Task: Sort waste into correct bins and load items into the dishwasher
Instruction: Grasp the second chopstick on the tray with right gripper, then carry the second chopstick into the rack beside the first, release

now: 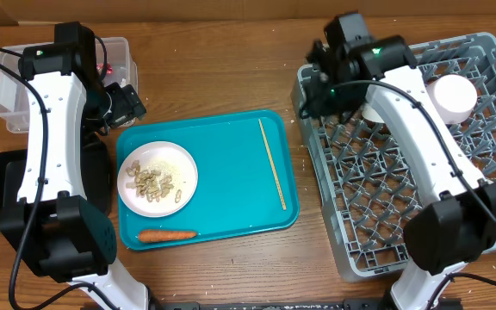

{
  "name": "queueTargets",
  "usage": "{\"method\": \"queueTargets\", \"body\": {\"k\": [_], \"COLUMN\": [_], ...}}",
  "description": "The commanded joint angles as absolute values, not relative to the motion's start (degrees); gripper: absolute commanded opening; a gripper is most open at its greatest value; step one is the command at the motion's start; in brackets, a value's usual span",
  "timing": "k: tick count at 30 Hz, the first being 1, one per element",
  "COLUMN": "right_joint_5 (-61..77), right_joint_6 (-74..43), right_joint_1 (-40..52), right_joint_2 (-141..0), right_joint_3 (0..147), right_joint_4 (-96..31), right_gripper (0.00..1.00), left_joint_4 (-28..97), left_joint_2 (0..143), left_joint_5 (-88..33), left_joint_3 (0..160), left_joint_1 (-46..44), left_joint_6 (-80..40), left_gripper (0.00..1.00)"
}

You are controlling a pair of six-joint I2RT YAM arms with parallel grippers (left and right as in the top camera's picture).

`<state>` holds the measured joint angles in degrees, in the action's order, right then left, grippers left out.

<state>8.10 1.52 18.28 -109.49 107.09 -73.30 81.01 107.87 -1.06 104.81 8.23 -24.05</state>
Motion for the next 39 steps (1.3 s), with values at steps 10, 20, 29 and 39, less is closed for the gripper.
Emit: {"method": "queueTargets", "body": {"k": [10, 20, 29, 39], "right_joint_5": [10.22, 10.79, 10.48, 9.04], "right_joint_6": [-2.28, -3.05, -3.31, -6.24], "right_joint_1": [28.86, 31.16, 33.19, 33.30], "right_joint_2": [-119.13, -125.16, -127.61, -127.85], "right_joint_3": [101.67, 96.42, 93.69, 94.32], "right_joint_4": [-69.69, -65.60, -64.10, -64.29], "right_gripper": [0.52, 0.52, 0.40, 0.10], "left_joint_4": [80.99, 80.97, 80.99, 81.01], "left_joint_2": [107.70, 107.70, 107.70, 107.70], "left_joint_5": [-1.52, -1.50, -1.50, -1.50], "left_joint_3": [104.73, 104.73, 104.73, 104.73], "left_joint_1": [7.84, 7.84, 7.84, 7.84], "left_joint_6": [-24.67, -24.64, -24.51, -24.43], "left_gripper": [0.96, 0.96, 0.96, 0.96]}}
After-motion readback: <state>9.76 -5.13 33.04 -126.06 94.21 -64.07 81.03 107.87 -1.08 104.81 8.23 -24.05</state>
